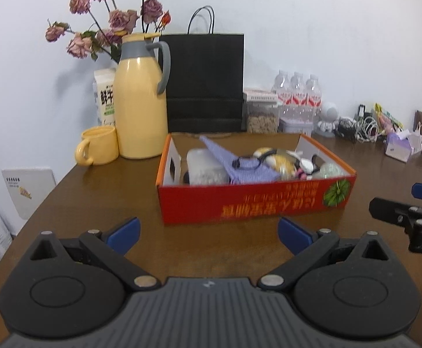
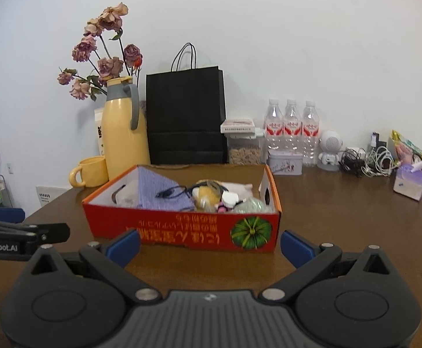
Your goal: Organize objects
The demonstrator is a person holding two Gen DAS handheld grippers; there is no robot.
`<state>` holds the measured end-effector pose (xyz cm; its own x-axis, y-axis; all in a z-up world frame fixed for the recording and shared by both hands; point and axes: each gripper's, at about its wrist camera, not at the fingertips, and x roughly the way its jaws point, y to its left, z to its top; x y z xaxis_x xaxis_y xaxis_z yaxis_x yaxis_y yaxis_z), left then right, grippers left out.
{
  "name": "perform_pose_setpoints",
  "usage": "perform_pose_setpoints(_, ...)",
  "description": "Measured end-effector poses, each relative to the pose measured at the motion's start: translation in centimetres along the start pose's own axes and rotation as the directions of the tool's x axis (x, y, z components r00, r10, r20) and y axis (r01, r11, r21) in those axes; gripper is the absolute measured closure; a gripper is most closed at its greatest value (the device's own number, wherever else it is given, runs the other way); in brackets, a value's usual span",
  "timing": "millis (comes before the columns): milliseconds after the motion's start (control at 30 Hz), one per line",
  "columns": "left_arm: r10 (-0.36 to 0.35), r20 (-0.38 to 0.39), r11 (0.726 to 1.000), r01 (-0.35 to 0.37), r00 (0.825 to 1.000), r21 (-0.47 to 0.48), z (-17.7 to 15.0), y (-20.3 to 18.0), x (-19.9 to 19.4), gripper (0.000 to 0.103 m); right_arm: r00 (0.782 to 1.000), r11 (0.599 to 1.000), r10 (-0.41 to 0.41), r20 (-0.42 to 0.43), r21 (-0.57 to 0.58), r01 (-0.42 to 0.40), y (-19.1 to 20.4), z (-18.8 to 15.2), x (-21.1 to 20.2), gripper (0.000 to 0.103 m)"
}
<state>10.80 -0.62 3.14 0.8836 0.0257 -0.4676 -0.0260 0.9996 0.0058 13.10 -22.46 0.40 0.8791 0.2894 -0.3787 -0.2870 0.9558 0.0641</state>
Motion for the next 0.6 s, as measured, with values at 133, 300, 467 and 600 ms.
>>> perform_pose_setpoints(133, 0.004, -0.025, 1.0, -0.004, 1.0, -0.007, -1.1, 0.3, -0.6, 0.0, 1.0, 1.0, -0.003, -0.02, 0.003, 0.003, 0.0, -0.8, -0.7, 0.0)
perform_pose_setpoints(300, 0.012, -0.039, 1.0, -0.012, 0.999, -0.009, -1.8, 0.5, -0.9, 0.0, 0.999, 1.0, -0.008, -0.05, 0.005, 0.008, 0.2, -1.7, -0.8, 0.0)
perform_pose_setpoints(467, 0.008, -0.043, 1.0, -0.009, 0.999, -0.01, -2.3, 0.4, -1.1, 0.0, 0.997, 1.0, -0.009, -0.072, 0.004, 0.009, 0.5, -2.3, -0.6, 0.0)
perform_pose_setpoints(600, 0.005, -0.048, 1.0, -0.006, 0.999, -0.01, -2.4, 0.4, -1.1, 0.0, 0.997, 1.0, -0.007, -0.077, 0.003, 0.007, 0.6, -2.4, -0.4, 0.0)
